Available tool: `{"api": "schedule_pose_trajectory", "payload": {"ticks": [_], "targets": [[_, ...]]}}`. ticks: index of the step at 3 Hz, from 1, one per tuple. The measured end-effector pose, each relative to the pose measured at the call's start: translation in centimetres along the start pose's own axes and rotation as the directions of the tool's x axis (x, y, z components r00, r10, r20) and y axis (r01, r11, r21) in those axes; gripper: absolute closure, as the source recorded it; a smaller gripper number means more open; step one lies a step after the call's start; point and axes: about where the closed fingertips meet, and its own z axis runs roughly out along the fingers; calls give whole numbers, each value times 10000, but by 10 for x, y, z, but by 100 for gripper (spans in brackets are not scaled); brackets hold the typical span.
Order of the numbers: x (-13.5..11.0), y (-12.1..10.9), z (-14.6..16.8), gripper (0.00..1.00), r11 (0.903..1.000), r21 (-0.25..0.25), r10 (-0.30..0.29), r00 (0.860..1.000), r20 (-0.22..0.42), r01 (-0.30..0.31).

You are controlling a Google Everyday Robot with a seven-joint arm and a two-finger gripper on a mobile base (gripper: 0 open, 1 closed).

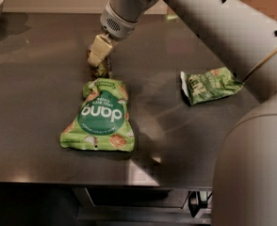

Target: Move orange can near green rice chip bag

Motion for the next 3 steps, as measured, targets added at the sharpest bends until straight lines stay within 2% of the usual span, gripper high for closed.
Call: {"api": "schedule_pose_trajectory", "payload": {"ticks": [3], "targets": [[9,17,11,13,9981,131,-606,9981,84,605]]}}
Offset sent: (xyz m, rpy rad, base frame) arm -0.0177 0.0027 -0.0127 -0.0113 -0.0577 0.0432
